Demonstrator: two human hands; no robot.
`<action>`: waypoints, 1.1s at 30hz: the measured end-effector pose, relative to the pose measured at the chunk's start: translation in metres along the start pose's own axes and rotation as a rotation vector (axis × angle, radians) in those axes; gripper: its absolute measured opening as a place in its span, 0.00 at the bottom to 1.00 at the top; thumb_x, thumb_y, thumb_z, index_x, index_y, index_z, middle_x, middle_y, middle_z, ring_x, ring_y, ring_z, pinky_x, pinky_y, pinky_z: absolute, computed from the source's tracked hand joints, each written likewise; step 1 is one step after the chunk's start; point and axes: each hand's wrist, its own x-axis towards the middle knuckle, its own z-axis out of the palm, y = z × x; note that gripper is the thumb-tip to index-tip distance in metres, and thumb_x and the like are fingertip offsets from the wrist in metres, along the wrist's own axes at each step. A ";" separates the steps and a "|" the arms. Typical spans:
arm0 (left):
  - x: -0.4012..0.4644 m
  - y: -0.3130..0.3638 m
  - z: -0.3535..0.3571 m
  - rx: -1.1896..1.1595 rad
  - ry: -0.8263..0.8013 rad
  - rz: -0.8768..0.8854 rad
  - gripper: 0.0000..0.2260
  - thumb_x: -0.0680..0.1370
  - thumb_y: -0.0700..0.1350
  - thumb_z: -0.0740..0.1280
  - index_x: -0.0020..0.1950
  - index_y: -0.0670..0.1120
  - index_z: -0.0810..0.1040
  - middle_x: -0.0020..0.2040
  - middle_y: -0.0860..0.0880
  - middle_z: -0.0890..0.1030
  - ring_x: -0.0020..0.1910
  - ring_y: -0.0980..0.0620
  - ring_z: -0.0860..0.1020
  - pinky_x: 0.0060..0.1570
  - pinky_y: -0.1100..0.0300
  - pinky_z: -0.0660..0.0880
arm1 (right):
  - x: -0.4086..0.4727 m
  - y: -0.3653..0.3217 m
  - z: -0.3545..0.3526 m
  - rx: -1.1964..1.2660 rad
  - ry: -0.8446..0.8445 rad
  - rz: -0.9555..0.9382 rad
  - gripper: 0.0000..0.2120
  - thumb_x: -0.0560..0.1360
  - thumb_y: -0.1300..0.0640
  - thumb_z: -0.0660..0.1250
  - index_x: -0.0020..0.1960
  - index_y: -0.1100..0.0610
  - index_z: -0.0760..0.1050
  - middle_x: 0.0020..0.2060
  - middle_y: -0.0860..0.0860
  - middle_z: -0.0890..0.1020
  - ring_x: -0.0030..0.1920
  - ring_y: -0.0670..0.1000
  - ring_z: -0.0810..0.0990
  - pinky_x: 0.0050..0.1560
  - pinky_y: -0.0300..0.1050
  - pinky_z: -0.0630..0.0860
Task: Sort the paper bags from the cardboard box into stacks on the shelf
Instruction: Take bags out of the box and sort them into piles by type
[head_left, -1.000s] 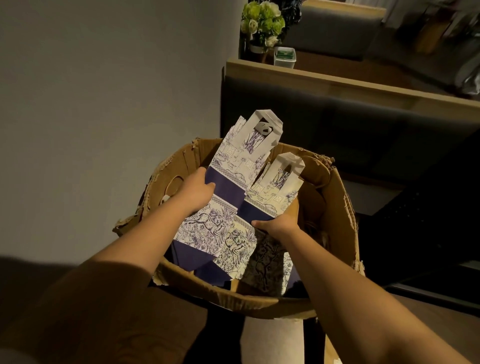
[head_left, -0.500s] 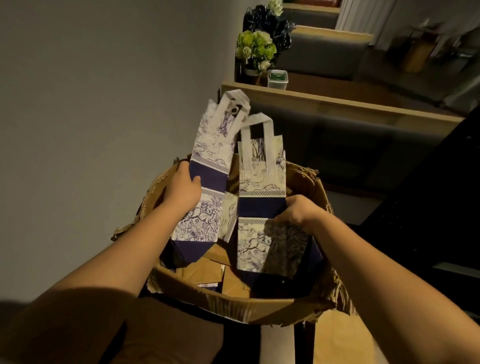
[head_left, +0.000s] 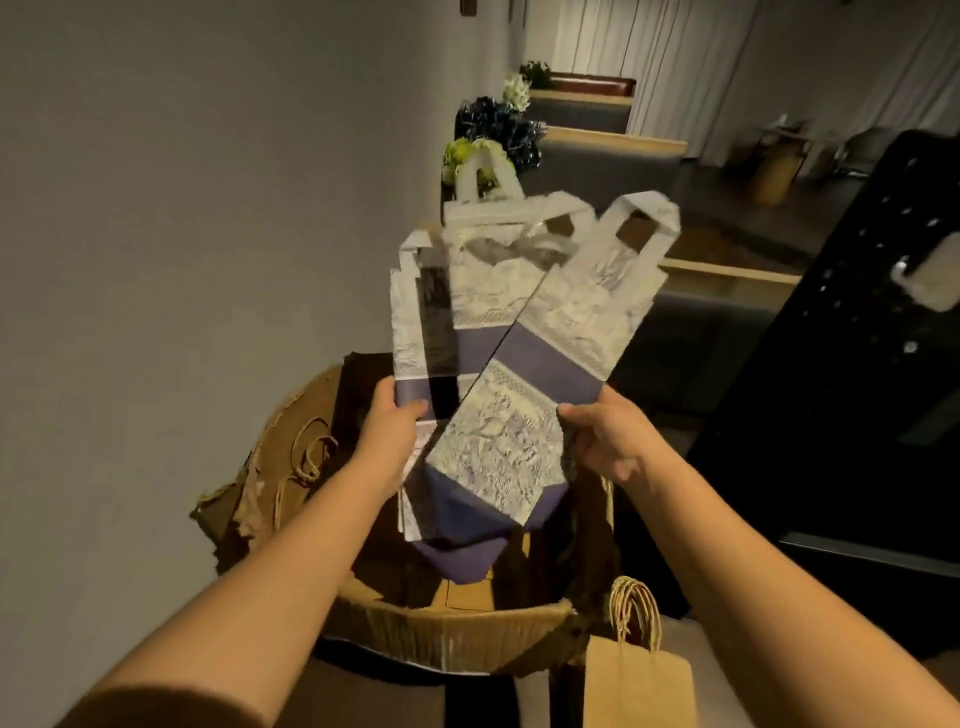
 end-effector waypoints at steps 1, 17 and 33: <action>-0.005 0.002 0.007 -0.056 -0.031 0.003 0.12 0.81 0.37 0.60 0.64 0.47 0.70 0.52 0.50 0.78 0.49 0.52 0.77 0.44 0.58 0.72 | -0.002 0.005 0.001 -0.052 -0.010 0.003 0.22 0.75 0.77 0.56 0.60 0.57 0.75 0.58 0.58 0.80 0.60 0.58 0.79 0.64 0.55 0.72; -0.018 0.021 0.032 -0.059 -0.039 0.052 0.24 0.84 0.51 0.55 0.79 0.45 0.56 0.77 0.50 0.61 0.76 0.50 0.58 0.70 0.57 0.58 | -0.009 -0.008 0.006 -0.277 -0.113 -0.074 0.36 0.72 0.81 0.50 0.67 0.48 0.68 0.66 0.53 0.75 0.66 0.55 0.74 0.65 0.58 0.72; 0.021 0.024 0.003 0.106 0.064 0.104 0.18 0.84 0.47 0.56 0.74 0.46 0.65 0.62 0.52 0.72 0.63 0.50 0.70 0.55 0.56 0.65 | -0.009 -0.036 -0.003 -0.061 -0.018 -0.146 0.23 0.75 0.75 0.53 0.58 0.54 0.75 0.50 0.57 0.85 0.48 0.56 0.85 0.43 0.51 0.81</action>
